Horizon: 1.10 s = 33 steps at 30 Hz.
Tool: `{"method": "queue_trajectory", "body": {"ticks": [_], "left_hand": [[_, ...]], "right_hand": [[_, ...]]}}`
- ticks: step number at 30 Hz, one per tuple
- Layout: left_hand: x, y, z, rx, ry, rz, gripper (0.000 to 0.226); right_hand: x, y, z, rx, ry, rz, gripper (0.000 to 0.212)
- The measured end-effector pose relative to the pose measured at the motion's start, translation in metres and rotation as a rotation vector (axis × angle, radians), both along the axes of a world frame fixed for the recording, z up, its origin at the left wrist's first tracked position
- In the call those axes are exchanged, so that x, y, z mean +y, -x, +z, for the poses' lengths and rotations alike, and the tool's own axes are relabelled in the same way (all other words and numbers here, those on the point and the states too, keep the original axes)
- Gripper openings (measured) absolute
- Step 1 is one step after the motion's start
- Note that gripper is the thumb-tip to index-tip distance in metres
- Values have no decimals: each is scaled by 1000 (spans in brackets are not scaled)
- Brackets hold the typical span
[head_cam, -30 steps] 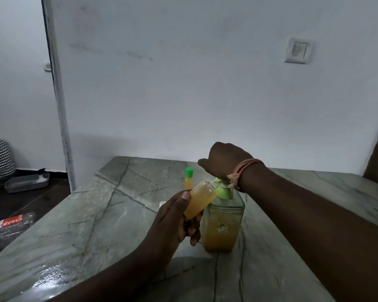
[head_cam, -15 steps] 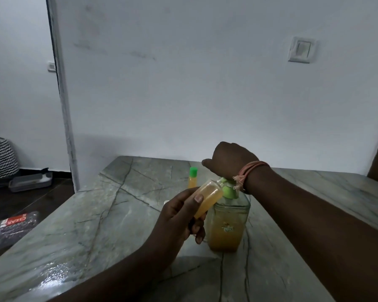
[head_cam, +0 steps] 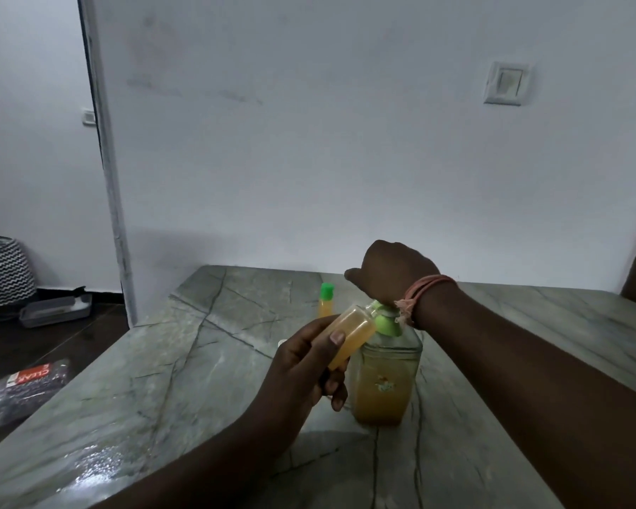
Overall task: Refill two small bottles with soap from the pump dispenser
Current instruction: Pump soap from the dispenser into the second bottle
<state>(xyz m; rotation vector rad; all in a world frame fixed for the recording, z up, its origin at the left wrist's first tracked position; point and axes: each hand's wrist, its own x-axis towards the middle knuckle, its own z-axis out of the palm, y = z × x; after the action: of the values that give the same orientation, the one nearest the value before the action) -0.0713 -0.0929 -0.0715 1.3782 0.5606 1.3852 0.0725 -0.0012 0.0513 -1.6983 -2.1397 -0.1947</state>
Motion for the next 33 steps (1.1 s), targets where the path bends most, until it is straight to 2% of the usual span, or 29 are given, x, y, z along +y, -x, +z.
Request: {"method": "queue_trajectory", "body": {"ticks": [4, 9, 17, 21, 25, 33], "left_hand": [[-1, 0, 0, -16, 23, -14, 31], [2, 0, -4, -7, 23, -14, 32], [0, 0, -2, 5, 11, -7, 30], [1, -1, -5, -2, 29, -26, 34], [6, 0, -8, 11, 24, -7, 42], [5, 1, -6, 53, 23, 9, 43]], "right_hand": [[-3, 3, 9, -97, -18, 25, 37], [0, 4, -2, -6, -69, -30, 33], [-8, 4, 5, -59, -21, -15, 33], [-7, 3, 12, -115, -91, -1, 33], [0, 5, -3, 7, -69, -7, 37], [-2, 7, 1, -61, 26, 8, 38]]}}
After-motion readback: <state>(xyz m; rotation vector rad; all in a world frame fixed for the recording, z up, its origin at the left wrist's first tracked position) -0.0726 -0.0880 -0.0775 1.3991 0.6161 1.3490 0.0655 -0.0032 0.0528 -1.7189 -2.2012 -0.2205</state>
